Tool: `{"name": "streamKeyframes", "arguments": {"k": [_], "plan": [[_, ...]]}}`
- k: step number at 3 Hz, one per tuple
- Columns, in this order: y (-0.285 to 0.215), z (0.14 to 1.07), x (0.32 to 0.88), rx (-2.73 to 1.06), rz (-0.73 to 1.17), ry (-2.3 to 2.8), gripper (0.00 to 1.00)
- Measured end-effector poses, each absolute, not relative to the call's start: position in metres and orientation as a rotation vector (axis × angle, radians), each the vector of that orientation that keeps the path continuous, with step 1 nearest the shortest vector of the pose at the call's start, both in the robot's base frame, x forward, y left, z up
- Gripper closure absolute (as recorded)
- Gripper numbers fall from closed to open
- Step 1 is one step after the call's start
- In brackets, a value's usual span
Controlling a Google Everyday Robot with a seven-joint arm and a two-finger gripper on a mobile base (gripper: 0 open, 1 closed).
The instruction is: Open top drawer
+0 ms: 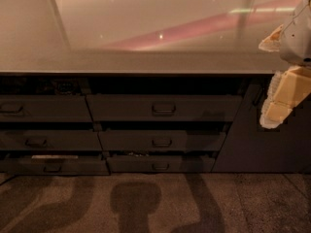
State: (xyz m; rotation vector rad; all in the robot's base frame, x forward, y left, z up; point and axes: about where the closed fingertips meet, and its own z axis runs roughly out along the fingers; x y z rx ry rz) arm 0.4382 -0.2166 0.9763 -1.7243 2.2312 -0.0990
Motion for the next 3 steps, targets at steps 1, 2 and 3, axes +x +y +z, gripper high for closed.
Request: {"name": "streamKeyframes", "arguments": {"k": [1, 2, 3], "plan": [[-0.217, 0.976, 0.438, -1.724, -0.099, 2.231, 0.00], [-0.216, 0.974, 0.440, -1.742, -0.001, 2.182, 0.00], [-0.211, 0.981, 0.416, -1.785, -0.019, 2.023, 0.00]]}}
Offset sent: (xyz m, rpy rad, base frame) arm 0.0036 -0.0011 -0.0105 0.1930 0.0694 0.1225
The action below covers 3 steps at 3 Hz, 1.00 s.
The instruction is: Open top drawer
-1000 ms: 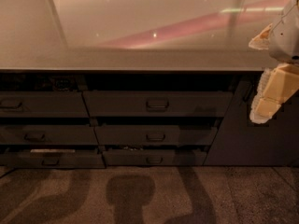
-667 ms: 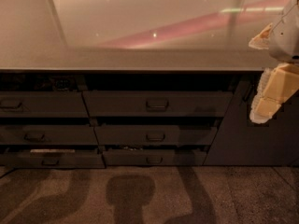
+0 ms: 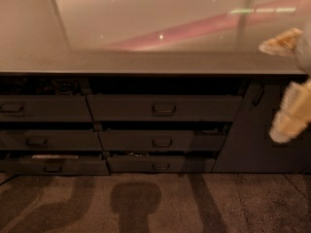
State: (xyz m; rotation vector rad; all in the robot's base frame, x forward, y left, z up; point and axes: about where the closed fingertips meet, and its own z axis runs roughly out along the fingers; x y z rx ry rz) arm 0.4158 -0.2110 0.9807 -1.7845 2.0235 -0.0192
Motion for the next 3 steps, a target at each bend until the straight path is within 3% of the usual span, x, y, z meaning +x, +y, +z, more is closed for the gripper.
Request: {"name": "streamKeyframes", "arguments": {"k": [3], "plan": [[-0.242, 0.944, 0.431, -1.798, -0.240, 2.011, 0.00]]}}
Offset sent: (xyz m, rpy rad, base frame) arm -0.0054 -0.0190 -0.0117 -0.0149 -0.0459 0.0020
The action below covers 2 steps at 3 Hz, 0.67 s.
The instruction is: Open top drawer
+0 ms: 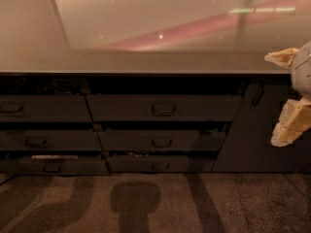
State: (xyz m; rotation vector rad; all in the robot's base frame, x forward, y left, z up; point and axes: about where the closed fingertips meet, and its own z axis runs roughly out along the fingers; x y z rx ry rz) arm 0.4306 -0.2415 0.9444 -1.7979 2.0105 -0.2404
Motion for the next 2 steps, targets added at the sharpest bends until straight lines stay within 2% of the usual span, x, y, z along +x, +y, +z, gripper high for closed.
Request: {"name": "streamKeyframes", "arguments": {"k": [1, 2], "plan": [[-0.2676, 0.8994, 0.4740, -1.767, -0.267, 2.072, 0.00], [-0.2676, 0.8994, 0.4740, -1.767, -0.267, 2.071, 0.00]]}}
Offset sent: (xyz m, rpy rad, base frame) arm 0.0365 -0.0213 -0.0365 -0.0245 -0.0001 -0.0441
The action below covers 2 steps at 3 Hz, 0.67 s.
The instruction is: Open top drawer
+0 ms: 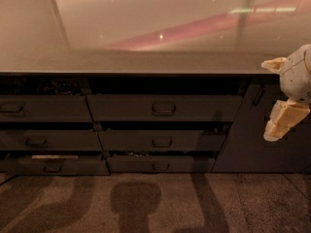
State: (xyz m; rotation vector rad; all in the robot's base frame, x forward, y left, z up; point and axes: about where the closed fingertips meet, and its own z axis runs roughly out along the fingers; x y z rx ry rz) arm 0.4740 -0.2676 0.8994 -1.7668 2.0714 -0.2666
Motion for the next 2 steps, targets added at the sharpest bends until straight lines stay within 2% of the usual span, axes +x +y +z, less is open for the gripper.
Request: {"name": "streamKeyframes", "arguments": {"k": [1, 2], "plan": [[-0.2698, 0.8959, 0.4738, -1.774, -0.135, 2.033, 0.00], [-0.2797, 0.8875, 0.4721, -1.794, 0.120, 1.930, 0.00]]}}
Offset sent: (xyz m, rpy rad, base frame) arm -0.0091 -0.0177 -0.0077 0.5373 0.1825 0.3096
